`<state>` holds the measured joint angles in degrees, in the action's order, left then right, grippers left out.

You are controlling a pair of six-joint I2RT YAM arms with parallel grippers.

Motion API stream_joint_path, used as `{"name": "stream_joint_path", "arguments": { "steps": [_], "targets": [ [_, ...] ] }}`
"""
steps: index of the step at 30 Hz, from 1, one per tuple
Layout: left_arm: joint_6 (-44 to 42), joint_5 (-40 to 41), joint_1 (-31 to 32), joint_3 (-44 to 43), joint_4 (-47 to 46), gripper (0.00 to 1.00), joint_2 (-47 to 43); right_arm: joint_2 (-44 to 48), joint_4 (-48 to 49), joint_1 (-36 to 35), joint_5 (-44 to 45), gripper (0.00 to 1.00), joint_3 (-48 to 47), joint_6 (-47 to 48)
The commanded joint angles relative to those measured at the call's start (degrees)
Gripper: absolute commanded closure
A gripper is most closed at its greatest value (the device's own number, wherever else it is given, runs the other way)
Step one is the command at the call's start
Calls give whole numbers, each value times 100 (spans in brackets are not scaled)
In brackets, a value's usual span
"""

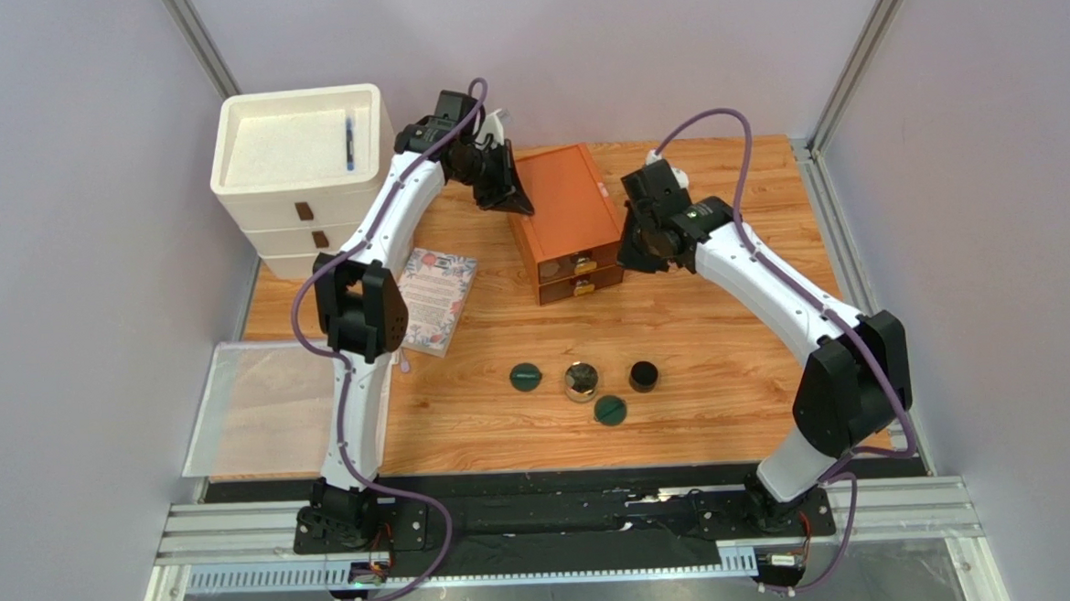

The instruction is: Organize the makeup

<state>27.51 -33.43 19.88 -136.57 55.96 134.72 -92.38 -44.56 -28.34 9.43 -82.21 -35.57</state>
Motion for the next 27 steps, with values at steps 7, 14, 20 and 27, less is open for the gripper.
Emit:
{"name": "stream_joint_path", "arguments": {
  "steps": [7, 14, 20, 27],
  "targets": [
    [-817, 706, 525, -282, -16, 100, -605, 361, 1043, 663, -2646, 77, 1434, -1468],
    [-984, 970, 816, -309, 116, 100, -534, -25, 2186, 970, -3544, 47, 2411, -2409],
    [-993, 891, 886, -317, 125, 100, -455, -421, 3338, 1120, -3808, 32, 2772, -3042],
    [-1010, 778, 895, -282, 178, 100, -402, -904, 4838, 1216, -4141, 25, 2895, -3605]
  ]
}}
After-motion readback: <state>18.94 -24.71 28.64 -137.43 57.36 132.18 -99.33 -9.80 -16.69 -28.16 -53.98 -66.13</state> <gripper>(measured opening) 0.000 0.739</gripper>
